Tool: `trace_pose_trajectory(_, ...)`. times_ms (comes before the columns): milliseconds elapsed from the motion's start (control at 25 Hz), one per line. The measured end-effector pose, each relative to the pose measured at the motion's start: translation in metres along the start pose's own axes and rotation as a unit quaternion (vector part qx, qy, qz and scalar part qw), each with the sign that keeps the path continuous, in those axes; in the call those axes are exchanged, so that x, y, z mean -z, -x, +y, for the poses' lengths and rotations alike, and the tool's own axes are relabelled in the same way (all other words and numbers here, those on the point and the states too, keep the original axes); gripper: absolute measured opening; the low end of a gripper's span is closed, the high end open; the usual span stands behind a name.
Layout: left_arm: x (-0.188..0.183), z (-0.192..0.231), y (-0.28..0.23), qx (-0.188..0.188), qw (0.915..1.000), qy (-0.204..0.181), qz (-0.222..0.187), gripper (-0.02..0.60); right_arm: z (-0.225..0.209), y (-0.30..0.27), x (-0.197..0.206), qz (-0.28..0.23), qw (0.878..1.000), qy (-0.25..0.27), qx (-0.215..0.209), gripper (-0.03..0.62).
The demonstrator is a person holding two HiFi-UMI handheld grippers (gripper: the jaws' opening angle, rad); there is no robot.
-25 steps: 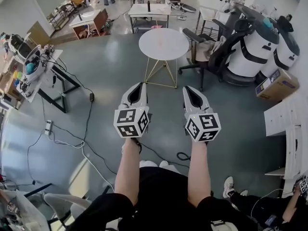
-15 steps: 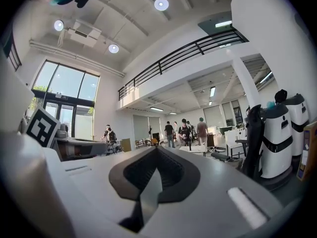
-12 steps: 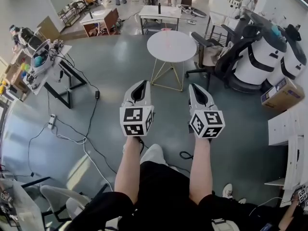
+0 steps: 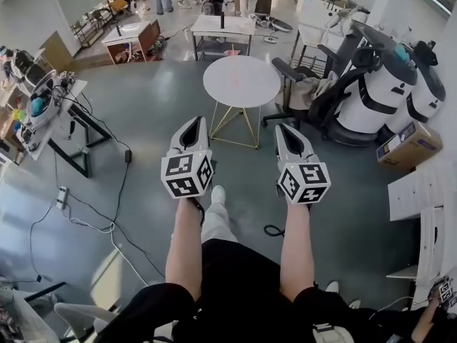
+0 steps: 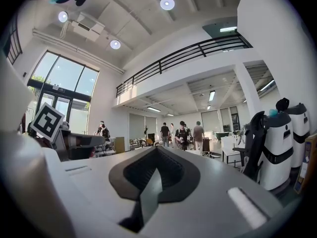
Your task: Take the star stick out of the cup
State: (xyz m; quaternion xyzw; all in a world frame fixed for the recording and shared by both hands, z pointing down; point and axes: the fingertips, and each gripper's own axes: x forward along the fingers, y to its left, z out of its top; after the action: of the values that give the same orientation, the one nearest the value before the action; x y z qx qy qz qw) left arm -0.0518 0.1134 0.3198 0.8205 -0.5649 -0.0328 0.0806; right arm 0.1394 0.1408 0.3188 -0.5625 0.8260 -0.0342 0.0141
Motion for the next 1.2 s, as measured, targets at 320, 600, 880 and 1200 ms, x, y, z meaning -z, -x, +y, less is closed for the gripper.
trace_pose_trajectory(320, 0.019, 0.048, -0.134, 0.025, 0.9991, 0.003, 0.034, 0.003, -0.026, -0.138, 0.026, 0.013, 1.000, -0.024, -0.011, 0.005)
trace_pose_trajectory(600, 0.020, 0.115, -0.247, 0.035, 0.9970, 0.013, 0.068, 0.003, -0.043, -0.274, 0.034, 0.032, 0.999, -0.036, -0.015, 0.005)
trace_pose_trajectory(880, 0.044, 0.150, -0.330, 0.048, 0.9938, 0.033, 0.095, 0.003, -0.057, -0.358, 0.050, 0.048, 0.999, -0.018, -0.015, 0.005)
trace_pose_trajectory(1200, 0.065, 0.163, -0.367, 0.062, 0.9901, 0.049, 0.116, 0.003, -0.068, -0.401, 0.073, 0.081, 0.997, -0.007, -0.016, 0.006)
